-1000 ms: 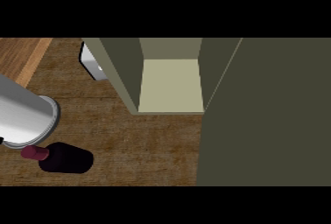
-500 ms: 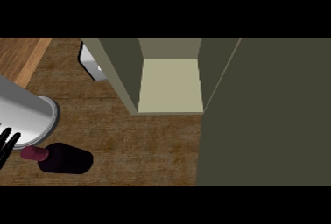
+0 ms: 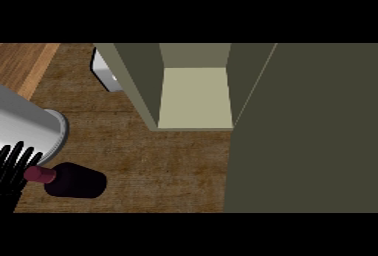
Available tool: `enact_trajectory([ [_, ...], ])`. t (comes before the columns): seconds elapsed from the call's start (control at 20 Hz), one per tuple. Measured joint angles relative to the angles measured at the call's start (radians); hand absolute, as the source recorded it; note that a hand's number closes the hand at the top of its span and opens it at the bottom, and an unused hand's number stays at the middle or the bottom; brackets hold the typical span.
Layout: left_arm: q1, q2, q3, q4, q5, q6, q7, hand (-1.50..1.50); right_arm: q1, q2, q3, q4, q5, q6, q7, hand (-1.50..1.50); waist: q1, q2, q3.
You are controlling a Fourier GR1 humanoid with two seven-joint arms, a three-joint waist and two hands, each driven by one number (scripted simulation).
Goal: Pick up the wine, place it into the cabinet and close the cabinet
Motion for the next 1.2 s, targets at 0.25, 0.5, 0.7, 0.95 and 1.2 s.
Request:
enact_trajectory([
  [0.25, -0.030, 0.014, 0.000, 0.101, -0.054, -0.050, -0.069, -1.50, -0.010, 0.003, -0.008, -0.005, 0.005, 0.004, 0.013, -1.50, 0.002, 0.000, 0.000],
  [0.5, -0.068, 0.021, 0.001, 0.184, -0.082, -0.068, -0.119, -1.50, -0.037, 0.001, -0.019, -0.012, 0.008, -0.002, 0.050, -1.50, 0.002, 0.000, 0.000],
  [0.7, -0.096, 0.006, -0.017, 0.235, -0.134, -0.058, -0.161, -1.50, -0.028, 0.009, -0.008, -0.021, 0.010, -0.002, 0.060, -1.50, 0.000, 0.000, 0.000],
  [0.95, -0.114, -0.002, -0.036, 0.296, -0.195, -0.056, -0.232, -1.50, -0.030, 0.013, -0.009, -0.025, 0.014, 0.005, 0.067, -1.50, 0.000, 0.000, 0.000],
  [1.2, -0.133, -0.001, -0.046, 0.352, -0.228, -0.039, -0.271, -1.50, -0.044, 0.010, -0.029, -0.030, 0.013, 0.009, 0.086, -1.50, 0.000, 0.000, 0.000],
])
